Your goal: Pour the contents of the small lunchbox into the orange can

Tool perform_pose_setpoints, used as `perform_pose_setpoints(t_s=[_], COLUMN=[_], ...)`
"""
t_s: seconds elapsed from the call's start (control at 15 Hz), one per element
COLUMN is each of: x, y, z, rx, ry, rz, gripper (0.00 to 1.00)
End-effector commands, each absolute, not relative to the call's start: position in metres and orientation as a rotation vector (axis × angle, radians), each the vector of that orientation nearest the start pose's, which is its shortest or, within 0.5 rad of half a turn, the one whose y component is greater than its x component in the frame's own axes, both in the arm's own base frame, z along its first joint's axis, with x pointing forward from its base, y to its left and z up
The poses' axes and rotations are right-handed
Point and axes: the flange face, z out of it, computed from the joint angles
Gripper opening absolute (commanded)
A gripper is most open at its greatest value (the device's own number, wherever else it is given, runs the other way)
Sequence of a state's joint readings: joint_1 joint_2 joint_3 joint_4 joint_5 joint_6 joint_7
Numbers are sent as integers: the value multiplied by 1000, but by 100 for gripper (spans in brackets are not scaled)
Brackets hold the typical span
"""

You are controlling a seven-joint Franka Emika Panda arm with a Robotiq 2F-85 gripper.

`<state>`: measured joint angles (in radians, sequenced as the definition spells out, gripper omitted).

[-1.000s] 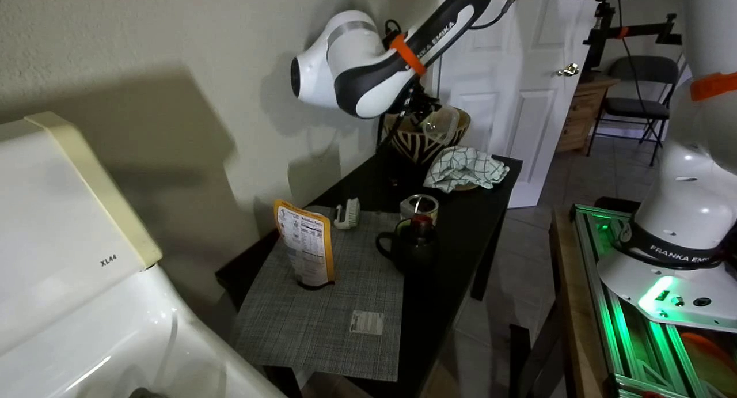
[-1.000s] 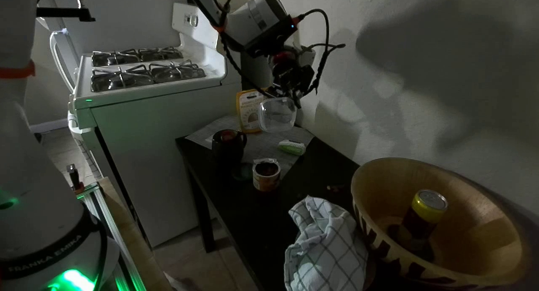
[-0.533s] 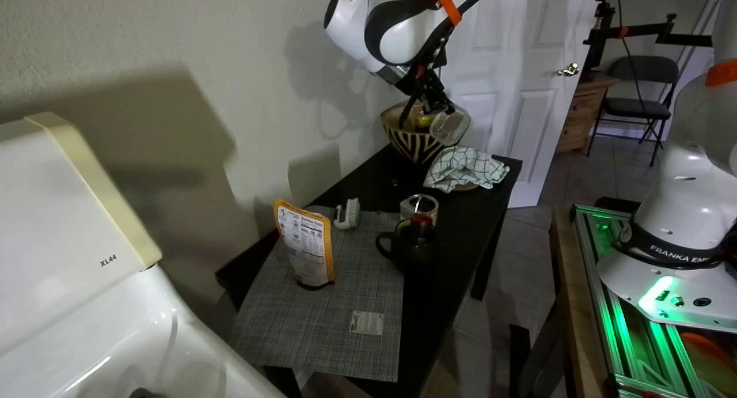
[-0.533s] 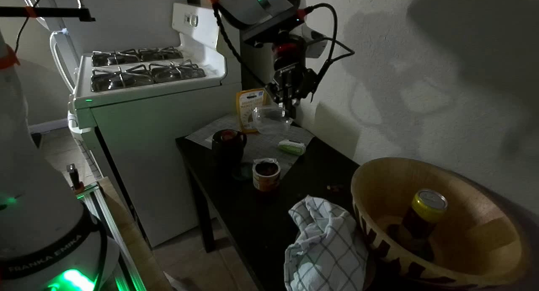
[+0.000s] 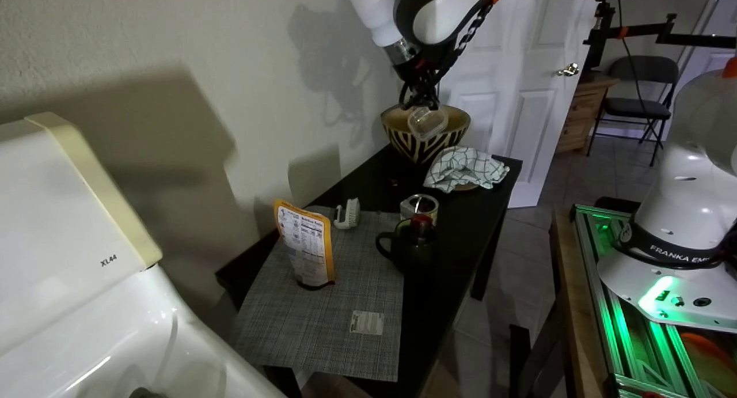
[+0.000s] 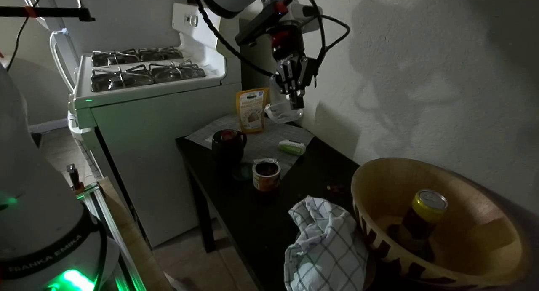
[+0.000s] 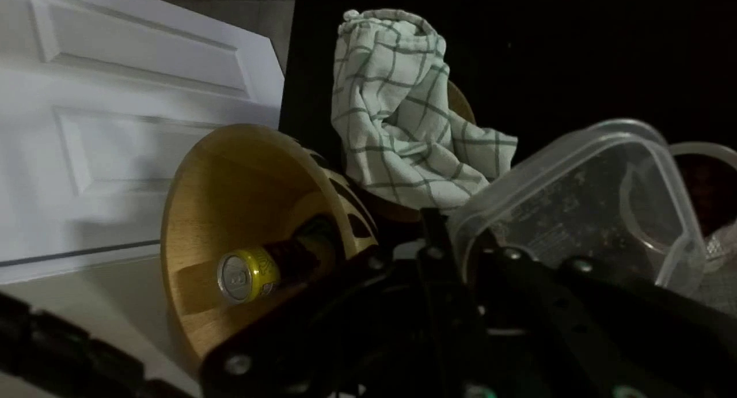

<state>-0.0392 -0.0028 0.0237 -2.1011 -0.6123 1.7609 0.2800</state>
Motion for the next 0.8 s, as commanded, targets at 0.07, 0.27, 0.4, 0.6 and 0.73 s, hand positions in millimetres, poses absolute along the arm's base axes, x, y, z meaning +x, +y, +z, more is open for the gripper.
perform_pose_setpoints(t_s=[0.07, 0.27, 0.4, 0.6, 0.73], x=[502, 506, 512, 523, 528], y=[-82, -81, -88, -111, -131], z=[386, 389, 382, 355, 335], rx=[2598, 2570, 2578, 2734, 2751], ry=[-370, -319, -405, -573, -729], rz=[-191, -209, -213, -240, -256], gripper=[3, 11, 3, 3, 3])
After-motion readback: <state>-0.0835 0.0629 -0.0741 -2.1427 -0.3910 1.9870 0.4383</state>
